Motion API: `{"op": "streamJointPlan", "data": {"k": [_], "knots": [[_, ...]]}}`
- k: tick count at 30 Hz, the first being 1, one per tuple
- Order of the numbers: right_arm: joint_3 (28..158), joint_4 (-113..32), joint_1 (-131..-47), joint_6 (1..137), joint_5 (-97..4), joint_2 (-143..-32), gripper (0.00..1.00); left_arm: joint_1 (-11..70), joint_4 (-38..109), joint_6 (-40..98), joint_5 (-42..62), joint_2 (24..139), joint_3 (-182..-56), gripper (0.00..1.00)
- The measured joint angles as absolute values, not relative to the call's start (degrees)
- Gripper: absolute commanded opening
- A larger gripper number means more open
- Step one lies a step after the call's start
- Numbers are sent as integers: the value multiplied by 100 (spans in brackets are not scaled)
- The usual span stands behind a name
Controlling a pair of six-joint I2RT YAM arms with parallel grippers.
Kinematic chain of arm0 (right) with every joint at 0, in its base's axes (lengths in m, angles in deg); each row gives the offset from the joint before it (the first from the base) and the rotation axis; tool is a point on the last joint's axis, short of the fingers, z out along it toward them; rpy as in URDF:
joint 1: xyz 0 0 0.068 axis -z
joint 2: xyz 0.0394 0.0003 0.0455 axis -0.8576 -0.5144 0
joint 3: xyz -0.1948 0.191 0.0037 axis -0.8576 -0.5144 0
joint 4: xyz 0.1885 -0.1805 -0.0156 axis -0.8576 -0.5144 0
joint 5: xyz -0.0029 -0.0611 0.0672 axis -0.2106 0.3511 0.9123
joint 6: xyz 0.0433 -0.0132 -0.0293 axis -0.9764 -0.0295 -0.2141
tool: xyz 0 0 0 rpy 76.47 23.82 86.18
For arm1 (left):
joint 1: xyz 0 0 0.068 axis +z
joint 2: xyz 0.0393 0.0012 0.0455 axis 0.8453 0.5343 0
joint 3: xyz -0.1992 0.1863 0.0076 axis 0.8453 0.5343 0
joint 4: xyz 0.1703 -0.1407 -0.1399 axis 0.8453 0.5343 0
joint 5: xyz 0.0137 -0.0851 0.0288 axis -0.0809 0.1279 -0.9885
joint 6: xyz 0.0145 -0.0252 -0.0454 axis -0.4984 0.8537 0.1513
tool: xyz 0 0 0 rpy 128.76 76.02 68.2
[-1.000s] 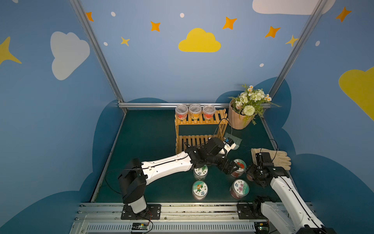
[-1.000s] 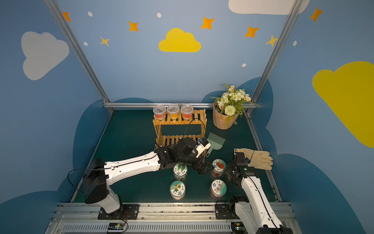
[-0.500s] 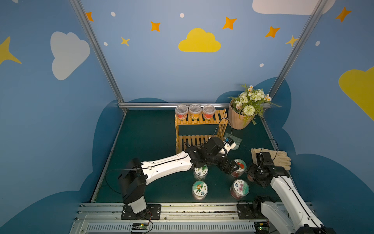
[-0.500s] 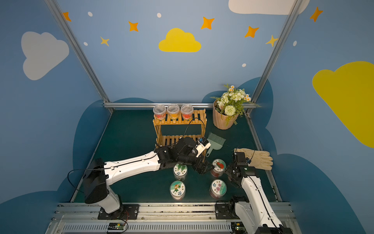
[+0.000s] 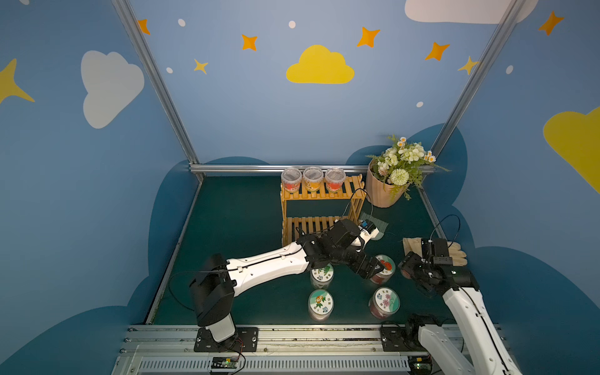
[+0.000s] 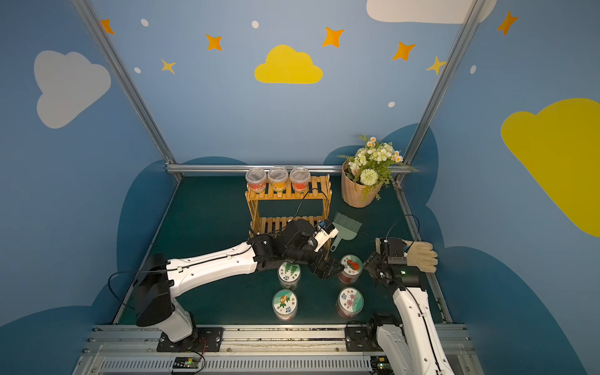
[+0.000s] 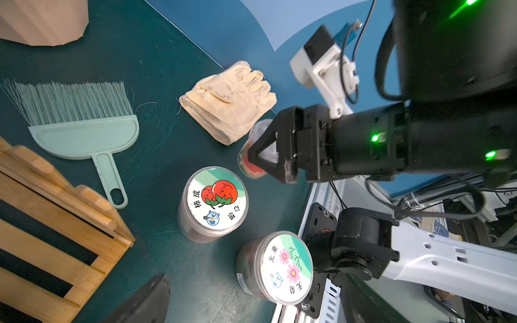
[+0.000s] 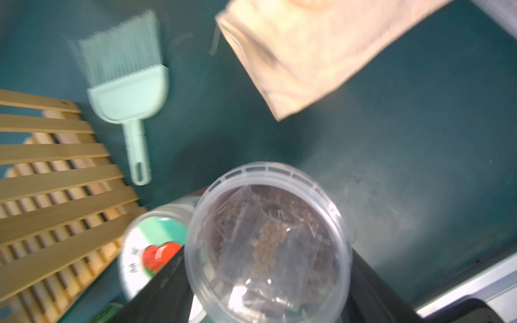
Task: Place the seed container on the shelf
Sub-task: Pick up the seed jar at the center of the board.
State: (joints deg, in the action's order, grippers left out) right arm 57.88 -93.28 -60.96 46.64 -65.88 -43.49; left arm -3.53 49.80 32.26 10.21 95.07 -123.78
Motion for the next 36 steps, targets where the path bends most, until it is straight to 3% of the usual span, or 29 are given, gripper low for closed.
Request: {"op": "streamJointPlan", "data": {"k": [24, 36], "knots": [[9027, -11122, -6176, 6856, -4767, -6067, 74, -263, 4832, 3248, 499, 9063, -12061, 100], [10835, -11385, -7022, 6924, -4579, -6839, 74, -150, 4506, 3375, -233, 8202, -11287, 100]]}}
